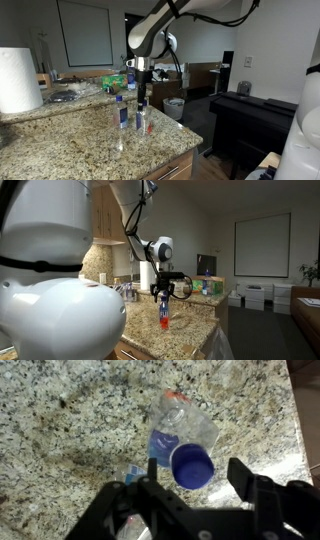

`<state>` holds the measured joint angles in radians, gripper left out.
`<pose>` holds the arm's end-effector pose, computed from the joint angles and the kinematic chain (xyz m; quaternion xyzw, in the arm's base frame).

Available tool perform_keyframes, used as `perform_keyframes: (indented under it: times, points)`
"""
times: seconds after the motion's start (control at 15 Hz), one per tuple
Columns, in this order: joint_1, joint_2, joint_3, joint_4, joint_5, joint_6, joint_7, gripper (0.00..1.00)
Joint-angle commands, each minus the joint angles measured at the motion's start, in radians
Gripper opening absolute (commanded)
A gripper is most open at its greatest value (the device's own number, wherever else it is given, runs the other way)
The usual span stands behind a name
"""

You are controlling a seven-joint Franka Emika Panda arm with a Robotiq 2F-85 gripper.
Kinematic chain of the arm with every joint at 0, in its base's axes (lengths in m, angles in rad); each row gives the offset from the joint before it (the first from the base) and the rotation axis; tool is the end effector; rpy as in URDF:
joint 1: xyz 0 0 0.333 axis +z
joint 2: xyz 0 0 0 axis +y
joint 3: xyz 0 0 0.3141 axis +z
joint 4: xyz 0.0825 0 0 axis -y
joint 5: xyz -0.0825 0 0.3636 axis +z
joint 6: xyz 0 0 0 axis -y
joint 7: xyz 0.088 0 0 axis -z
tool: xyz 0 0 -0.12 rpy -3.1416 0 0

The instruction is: Put the bottles on the counter in the plastic on the side of the counter

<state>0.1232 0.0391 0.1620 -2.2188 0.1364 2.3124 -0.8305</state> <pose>0.5005 0.1506 0.3623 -0.8697 -0.4899 -0.0410 0.0453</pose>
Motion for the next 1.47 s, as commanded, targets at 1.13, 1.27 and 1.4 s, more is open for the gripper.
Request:
perform_keyframes:
  times: [1.13, 1.27, 1.4]
  points:
    - [-0.004, -0.021, -0.015, -0.013, -0.023, 0.039, -0.003, 0.58]
    - [-0.007, -0.027, -0.021, -0.016, -0.033, 0.035, 0.003, 0.71]
    - [-0.008, -0.035, -0.028, -0.019, -0.038, 0.033, 0.004, 0.38]
